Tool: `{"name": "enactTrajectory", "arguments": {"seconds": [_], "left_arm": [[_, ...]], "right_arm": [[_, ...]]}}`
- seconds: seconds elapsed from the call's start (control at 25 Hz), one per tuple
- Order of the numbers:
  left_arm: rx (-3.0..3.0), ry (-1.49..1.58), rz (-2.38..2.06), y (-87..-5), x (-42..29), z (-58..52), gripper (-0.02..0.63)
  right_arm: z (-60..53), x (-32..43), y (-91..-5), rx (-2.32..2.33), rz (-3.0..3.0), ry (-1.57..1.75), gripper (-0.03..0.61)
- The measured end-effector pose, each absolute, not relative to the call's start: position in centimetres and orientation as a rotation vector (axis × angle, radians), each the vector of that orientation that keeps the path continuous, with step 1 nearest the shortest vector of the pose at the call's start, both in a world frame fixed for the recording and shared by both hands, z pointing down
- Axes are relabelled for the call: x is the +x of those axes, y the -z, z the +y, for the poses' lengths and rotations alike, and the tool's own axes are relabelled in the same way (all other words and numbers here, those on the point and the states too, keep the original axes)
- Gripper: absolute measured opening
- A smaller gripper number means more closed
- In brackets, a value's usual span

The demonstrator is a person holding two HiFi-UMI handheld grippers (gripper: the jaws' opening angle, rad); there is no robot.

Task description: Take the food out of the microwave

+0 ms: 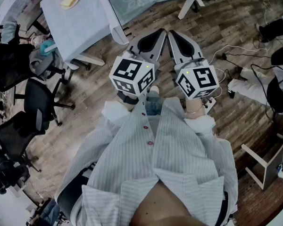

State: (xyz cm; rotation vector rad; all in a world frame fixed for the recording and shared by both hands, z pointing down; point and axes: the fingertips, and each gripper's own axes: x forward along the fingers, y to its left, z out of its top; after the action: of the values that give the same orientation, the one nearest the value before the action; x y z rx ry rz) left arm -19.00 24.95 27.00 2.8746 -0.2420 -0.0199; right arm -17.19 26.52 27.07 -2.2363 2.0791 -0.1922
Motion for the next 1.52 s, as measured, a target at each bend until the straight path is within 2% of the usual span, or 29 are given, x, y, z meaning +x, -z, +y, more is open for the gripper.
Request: {"name": "enactTrajectory", "arguments": {"seconds": [0.8,1.52], "left_arm": [[2.844,0.012,-0.374,-28.1,-17.8,23.3,0.008],[2.822,0.003,-0.418,-28.3,-8.5,13.2,0.008]], "right_arm": [[25.4,-15.6,-28.1,-2.155,2.136,0.231,0.032],[15.5,-6.6,-28.3,-2.136,2.146,0.28,0.032]]}}
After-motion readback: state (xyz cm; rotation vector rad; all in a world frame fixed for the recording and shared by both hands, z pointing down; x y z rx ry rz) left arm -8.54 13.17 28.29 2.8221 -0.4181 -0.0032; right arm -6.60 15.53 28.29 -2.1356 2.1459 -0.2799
